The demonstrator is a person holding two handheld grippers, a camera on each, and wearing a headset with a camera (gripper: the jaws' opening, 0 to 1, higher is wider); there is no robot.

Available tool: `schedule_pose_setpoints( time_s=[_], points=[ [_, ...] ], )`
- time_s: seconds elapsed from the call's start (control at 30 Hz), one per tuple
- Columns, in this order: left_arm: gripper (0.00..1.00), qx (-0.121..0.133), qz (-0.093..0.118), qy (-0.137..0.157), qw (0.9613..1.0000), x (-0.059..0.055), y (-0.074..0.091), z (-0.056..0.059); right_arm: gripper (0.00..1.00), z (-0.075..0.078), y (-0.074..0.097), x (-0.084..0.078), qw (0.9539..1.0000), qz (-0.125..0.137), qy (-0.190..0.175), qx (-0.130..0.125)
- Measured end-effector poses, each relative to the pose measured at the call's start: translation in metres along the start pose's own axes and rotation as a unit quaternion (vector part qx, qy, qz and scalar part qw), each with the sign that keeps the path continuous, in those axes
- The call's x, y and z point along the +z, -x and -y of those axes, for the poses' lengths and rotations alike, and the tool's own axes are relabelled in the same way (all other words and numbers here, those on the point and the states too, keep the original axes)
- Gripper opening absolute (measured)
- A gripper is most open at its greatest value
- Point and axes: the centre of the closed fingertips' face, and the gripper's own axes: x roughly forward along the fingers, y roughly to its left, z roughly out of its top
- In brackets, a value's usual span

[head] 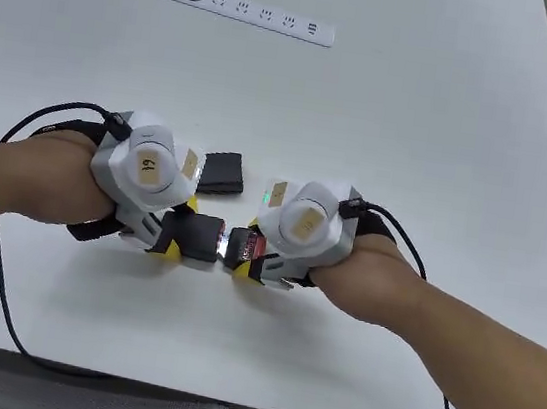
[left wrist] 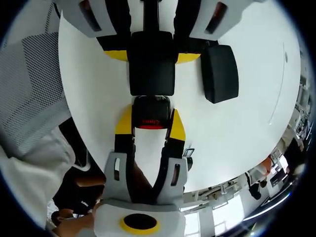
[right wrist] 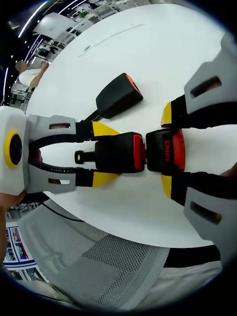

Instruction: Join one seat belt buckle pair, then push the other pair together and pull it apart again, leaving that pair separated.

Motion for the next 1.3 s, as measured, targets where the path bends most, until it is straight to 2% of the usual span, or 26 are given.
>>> schedule_pose_setpoints(
  time_s=[0.13,0.3,0.43,0.67,1.17,1.3],
  points=[
    [0.33,0.000,0.003,0.001,1.0000,-0.0003,0.0006,0.0002,0.31,0.0008,0.0018,0.0002,1.0000,-0.002,-0.002,-0.002],
    [0.32,-0.007,0.021,0.003,0.9998,-0.0025,0.0022,-0.0036,0.31,0.0011,0.0036,-0.0014,1.0000,0.008,0.004,0.000],
    [0.32,-0.001,0.021,0.011,0.9997,0.0008,0.0023,-0.0009,0.30,0.0021,0.0038,-0.0022,0.9999,0.009,0.007,0.001],
    [0.32,-0.009,0.027,0.017,0.9995,-0.0016,0.0030,-0.0039,0.30,0.0036,0.0024,-0.0030,1.0000,0.009,0.003,0.001],
    [0.32,-0.009,0.029,0.009,0.9995,-0.0013,0.0026,-0.0026,0.32,0.0028,0.0037,-0.0022,0.9996,0.026,-0.014,-0.004],
    [0.33,-0.011,0.018,0.014,0.9997,-0.0004,0.0019,-0.0023,0.32,0.0036,0.0023,-0.0025,0.9997,0.022,-0.010,-0.001]
  ],
)
